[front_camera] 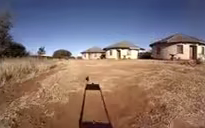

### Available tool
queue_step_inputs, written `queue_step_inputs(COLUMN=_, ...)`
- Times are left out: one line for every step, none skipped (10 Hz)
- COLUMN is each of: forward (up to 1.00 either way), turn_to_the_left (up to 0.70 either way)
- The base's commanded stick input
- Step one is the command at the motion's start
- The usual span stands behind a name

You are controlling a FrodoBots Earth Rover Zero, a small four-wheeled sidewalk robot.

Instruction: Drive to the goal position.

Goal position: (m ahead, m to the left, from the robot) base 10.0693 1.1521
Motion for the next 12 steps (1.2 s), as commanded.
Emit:
queue_step_inputs(forward=0.50, turn_to_the_left=0.00)
queue_step_inputs(forward=0.50, turn_to_the_left=0.00)
queue_step_inputs(forward=0.50, turn_to_the_left=0.00)
queue_step_inputs(forward=0.50, turn_to_the_left=0.00)
queue_step_inputs(forward=0.50, turn_to_the_left=0.00)
queue_step_inputs(forward=0.50, turn_to_the_left=0.00)
queue_step_inputs(forward=0.50, turn_to_the_left=0.00)
queue_step_inputs(forward=0.50, turn_to_the_left=0.00)
queue_step_inputs(forward=0.50, turn_to_the_left=0.00)
queue_step_inputs(forward=0.50, turn_to_the_left=0.00)
queue_step_inputs(forward=0.50, turn_to_the_left=0.00)
queue_step_inputs(forward=0.50, turn_to_the_left=0.00)
